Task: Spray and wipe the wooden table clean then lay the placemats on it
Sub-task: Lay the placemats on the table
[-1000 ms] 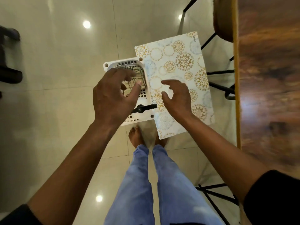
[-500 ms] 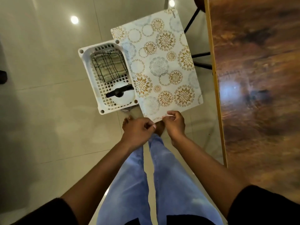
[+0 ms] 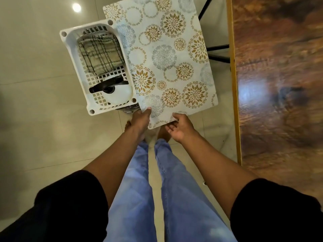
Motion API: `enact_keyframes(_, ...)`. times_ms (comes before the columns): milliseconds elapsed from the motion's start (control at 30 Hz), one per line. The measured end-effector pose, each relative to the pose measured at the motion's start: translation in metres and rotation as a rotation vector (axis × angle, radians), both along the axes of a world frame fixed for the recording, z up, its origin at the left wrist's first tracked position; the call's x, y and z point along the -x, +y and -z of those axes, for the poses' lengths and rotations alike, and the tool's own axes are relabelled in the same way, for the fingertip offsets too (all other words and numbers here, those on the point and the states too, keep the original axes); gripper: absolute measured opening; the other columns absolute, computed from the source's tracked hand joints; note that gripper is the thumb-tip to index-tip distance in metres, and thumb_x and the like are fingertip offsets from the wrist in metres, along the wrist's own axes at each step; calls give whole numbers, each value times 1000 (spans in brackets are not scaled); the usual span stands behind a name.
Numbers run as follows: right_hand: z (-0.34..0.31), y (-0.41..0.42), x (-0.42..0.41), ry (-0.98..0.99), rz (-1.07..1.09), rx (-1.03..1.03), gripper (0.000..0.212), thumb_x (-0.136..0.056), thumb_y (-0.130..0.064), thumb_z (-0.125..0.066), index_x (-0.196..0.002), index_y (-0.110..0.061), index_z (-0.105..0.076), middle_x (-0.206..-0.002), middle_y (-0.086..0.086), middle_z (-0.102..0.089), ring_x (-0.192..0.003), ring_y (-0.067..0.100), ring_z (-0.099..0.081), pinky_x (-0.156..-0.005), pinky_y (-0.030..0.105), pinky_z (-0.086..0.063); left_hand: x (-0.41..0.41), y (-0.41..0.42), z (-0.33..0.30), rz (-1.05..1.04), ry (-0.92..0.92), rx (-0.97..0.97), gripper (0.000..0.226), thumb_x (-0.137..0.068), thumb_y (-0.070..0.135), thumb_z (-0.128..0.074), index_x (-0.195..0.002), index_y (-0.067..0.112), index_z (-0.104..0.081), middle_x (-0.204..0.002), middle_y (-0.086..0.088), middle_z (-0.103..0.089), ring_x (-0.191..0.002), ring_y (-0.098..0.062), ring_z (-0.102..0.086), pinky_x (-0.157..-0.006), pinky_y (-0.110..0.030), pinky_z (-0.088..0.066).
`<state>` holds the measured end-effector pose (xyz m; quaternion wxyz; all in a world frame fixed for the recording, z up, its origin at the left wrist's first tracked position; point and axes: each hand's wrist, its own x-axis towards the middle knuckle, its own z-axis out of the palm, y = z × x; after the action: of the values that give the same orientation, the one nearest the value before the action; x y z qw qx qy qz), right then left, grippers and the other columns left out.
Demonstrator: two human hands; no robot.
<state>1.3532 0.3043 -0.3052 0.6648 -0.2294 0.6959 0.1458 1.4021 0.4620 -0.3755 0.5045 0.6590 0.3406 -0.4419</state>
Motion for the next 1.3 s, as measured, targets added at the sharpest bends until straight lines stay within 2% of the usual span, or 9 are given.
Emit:
enact_keyframes(133, 2, -1, 5, 2, -13, 37, 33, -101, -2, -58, -134, -4, -59, -117, 15, -67, -94, 25, -64, -80, 40, -56, -2, -14, -17, 31, -87, -116, 26, -86, 49, -63, -96, 25, -67, -113, -10, -77, -112, -38, -72, -105, -57, -55)
enact_keyframes(267, -1, -2, 11, -8, -56, 61, 32, -100, 4, -58, -132, 1, -59, -101, 14, -67, -83, 24, -65, -67, 37, -61, 0, -13, -7, 95, -123, -217, 47, -82, 57, -52, -110, 23, -69, -120, -16, -73, -119, -42, -66, -109, -61, -49)
enact_keyframes(367, -7, -2, 11, 11, -73, 90, 40, -99, 5, -60, -138, 0, -56, -106, 13, -67, -82, 23, -65, -54, 33, -61, 5, -10, 1, 110, -151, -232, 33, -75, 70, -50, -97, 52, -68, -114, -1, -77, -109, -36, -71, -104, -60, -53)
enact_keyframes(633, -18, -13, 10, -8, -85, 100, 28, -99, 9, -57, -123, -4, -57, -95, 9, -68, -79, 24, -68, -66, 40, -61, 11, -13, -1, 134, -200, -275, 22, -73, 80, -40, -88, 78, -55, -120, 13, -76, -110, -24, -71, -102, -54, -54)
enact_keyframes(767, -19, -12, 11, 11, -77, 126, 31, -99, 9, -56, -127, -5, -56, -99, 11, -69, -83, 26, -69, -66, 41, -62, 6, -29, -46, 157, -241, -226, 37, -84, 71, -45, -111, 54, -63, -122, 8, -74, -114, -28, -68, -106, -55, -52)
enact_keyframes(900, -17, -12, 11, 7, -40, 134, 34, -99, 9, -56, -128, -7, -55, -100, 12, -68, -85, 28, -69, -66, 42, -62, -5, -46, -90, 152, -333, -153, 32, -108, 29, -54, -136, 24, -68, -134, -3, -72, -121, -29, -66, -107, -48, -52)
enact_keyframes(1067, -25, -8, 8, -19, -1, 139, 39, -97, 10, -57, -134, -4, -57, -107, 15, -69, -89, 29, -68, -63, 40, -62, -7, -49, -109, 194, -454, -141, 29, -108, 28, -55, -132, 21, -69, -123, -3, -76, -111, -27, -70, -96, -39, -55)
enact_keyframes(1233, -57, -6, 2, -62, 24, 71, 38, -98, 9, -57, -134, -2, -57, -124, 20, -69, -87, 28, -68, -51, 33, -61, -15, -55, -153, 286, -612, -183, 25, -110, 21, -55, -127, 14, -71, -111, -12, -75, -92, -25, -63, -73, -24, -34)
enact_keyframes(1300, -76, -7, -2, -87, 2, 24, 26, -100, 7, -56, -125, 1, -61, -112, 19, -70, -82, 25, -65, -52, 32, -61, -19, -56, -175, 297, -668, -194, 23, -109, 20, -55, -124, 11, -71, -109, -13, -75, -94, -31, -65, -72, -24, -33)
